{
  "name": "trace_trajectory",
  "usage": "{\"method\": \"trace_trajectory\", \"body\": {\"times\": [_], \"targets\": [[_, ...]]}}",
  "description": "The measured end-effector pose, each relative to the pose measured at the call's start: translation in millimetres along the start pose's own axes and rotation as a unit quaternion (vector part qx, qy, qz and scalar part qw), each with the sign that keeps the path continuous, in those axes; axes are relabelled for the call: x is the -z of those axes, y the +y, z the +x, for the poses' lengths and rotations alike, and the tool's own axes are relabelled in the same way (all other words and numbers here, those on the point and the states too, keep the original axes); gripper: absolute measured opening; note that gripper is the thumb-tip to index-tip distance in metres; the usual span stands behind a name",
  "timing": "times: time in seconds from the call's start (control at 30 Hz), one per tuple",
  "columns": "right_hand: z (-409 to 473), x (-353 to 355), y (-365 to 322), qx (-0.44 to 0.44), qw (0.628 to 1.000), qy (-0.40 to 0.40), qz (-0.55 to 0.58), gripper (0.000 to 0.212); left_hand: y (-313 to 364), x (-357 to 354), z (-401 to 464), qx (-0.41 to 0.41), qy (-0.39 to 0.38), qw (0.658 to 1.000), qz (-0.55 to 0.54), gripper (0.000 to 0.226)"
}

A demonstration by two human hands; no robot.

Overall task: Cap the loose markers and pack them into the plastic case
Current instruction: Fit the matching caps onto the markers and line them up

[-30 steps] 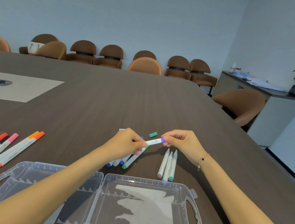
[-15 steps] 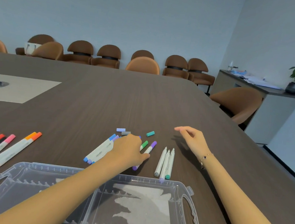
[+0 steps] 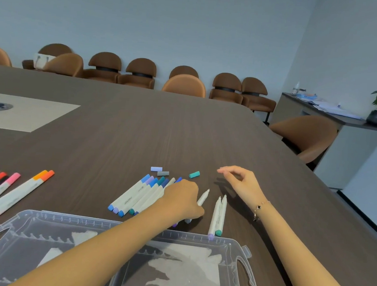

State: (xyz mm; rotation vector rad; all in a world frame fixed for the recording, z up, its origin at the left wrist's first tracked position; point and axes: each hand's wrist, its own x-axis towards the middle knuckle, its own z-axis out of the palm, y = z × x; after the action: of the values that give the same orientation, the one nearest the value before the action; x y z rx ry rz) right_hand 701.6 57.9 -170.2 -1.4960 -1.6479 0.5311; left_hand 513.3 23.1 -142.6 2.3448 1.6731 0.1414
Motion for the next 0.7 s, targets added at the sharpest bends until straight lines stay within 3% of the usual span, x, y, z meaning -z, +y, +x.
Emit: {"method": "trace_trajectory", "body": {"times": [0.17,0.3,0.43,0.57,0.7], "targets": [[29,-9,-41,0.039,0.991,-0.081,-0.102,0.017,-20,1,0,0.032,0.011,0.999,-0.011,0.039],[61,-44,-85,0.083,0.946,-0.244,-0.197,0.019,-25,-2,-4,0.055,0.051,0.997,-0.02,0.022],[75,-81,-102,0.089,0.92,-0.316,-0.216,0.02,-25,-2,-5,0.067,0.065,0.995,-0.024,0.019],[76,-98,-94,0.082,0.917,-0.318,-0.224,0.019,-26,-6,-6,0.07,0.059,0.996,-0.022,0.021],[69,-90,-84,0.065,0.946,-0.263,-0.175,0.015,-30,-4,-9,0.038,0.045,0.998,-0.038,0.02]]}}
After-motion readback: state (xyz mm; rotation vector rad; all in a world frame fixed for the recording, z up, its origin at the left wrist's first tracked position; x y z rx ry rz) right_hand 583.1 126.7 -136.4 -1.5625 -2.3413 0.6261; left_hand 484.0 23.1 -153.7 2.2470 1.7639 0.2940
